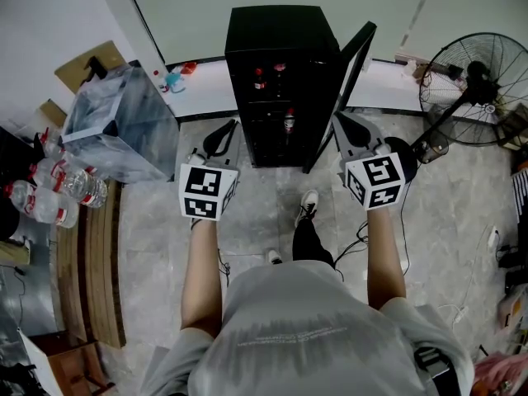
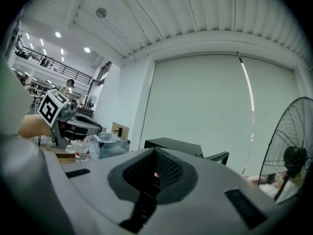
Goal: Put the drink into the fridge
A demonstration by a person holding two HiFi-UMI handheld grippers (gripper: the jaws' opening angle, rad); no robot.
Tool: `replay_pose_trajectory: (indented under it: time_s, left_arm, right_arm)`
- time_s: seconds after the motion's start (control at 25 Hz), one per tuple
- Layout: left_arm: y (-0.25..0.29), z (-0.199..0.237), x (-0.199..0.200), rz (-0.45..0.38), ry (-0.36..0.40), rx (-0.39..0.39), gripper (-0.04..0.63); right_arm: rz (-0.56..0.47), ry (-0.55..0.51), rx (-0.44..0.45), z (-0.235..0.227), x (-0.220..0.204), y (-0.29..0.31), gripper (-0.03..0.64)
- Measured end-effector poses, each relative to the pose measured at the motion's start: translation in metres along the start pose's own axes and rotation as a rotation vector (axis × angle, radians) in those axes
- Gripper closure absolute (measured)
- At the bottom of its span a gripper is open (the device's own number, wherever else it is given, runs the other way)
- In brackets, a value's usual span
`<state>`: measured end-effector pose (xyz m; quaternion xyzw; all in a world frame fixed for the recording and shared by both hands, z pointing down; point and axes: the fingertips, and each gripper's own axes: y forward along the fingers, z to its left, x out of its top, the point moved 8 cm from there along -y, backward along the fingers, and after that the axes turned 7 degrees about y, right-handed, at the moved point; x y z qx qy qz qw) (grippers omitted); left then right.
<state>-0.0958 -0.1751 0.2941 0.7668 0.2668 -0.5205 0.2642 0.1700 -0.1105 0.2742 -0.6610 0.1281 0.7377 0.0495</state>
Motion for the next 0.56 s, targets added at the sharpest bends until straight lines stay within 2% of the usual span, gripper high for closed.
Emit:
replay_pose_trajectory:
  time_s: [0.56]
  left_arm:
    - [0.0007, -0.0083, -0.0078, 0.016, -0.019, -0.017, 0.574]
  right_arm:
    - [0.021, 0.001, 0.002, 0.0017, -0.0069, -0.0020, 0.617]
